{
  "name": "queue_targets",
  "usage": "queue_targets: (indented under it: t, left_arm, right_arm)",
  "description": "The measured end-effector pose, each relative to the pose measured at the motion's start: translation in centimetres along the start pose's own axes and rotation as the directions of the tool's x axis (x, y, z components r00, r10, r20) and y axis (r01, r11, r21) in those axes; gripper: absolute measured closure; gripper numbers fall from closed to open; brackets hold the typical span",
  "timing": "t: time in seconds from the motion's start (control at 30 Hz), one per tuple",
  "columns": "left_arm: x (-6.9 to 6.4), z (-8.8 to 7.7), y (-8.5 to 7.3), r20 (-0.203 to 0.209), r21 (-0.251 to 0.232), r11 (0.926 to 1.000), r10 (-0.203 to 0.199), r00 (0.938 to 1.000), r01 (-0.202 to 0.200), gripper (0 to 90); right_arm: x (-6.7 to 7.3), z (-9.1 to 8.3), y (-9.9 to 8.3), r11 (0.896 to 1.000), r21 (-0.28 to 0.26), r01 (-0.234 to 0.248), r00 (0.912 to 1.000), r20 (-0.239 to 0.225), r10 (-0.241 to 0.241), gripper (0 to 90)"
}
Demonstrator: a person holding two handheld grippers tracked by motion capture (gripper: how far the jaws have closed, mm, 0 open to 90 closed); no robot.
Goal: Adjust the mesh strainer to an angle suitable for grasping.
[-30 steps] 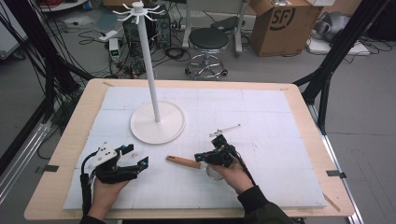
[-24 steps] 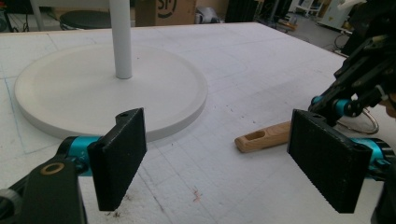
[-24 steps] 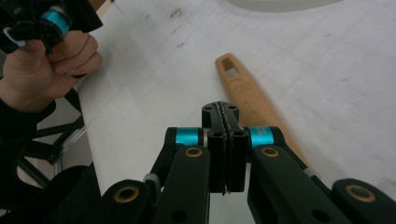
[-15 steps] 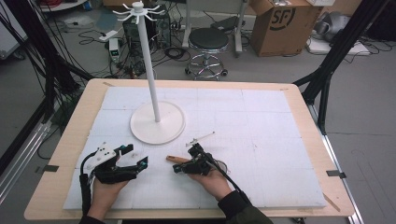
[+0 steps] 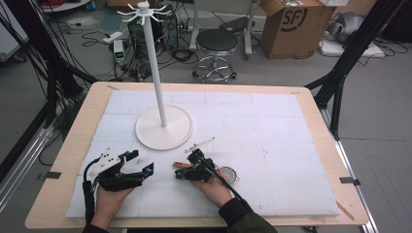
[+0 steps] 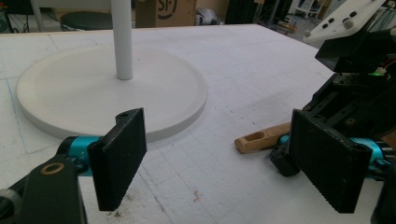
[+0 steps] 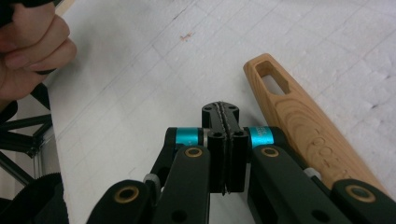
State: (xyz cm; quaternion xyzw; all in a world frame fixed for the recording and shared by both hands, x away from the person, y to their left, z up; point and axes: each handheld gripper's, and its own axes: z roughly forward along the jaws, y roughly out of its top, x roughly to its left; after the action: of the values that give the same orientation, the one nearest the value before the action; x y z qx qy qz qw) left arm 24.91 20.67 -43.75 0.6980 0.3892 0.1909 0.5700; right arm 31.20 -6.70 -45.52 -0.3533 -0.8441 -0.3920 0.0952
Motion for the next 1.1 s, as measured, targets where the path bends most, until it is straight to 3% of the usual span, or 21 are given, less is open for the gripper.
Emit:
queue_targets:
  t: [0.23,0.6,0.8,1.1]
  left_arm:
    - [0.0,0.0,0.0,0.001,0.000,1.0000,-0.001,1.0000,0.001,20.4]
    - [0.0,0.0,0.0,-0.001,-0.001,1.0000,-0.006,1.0000,0.006,20.4]
    - [0.0,0.0,0.0,0.000,-0.004,1.0000,-0.006,1.0000,0.006,20.4]
    - [0.1,-0.1,0.0,0.001,-0.003,1.0000,-0.007,1.0000,0.007,20.4]
  right_arm:
    - [-0.2,0.1,0.6,1.000,-0.001,0.000,0.9997,0.024,0.000,89.9]
    - [-1.5,0.0,1.1,0.999,-0.026,-0.042,0.9981,0.043,0.043,89.9]
    - [-1.3,0.1,1.8,0.999,-0.007,-0.036,0.9938,0.105,0.037,90.0]
    - [-1.9,0.1,2.2,0.998,-0.015,-0.064,0.9917,0.110,0.066,89.9]
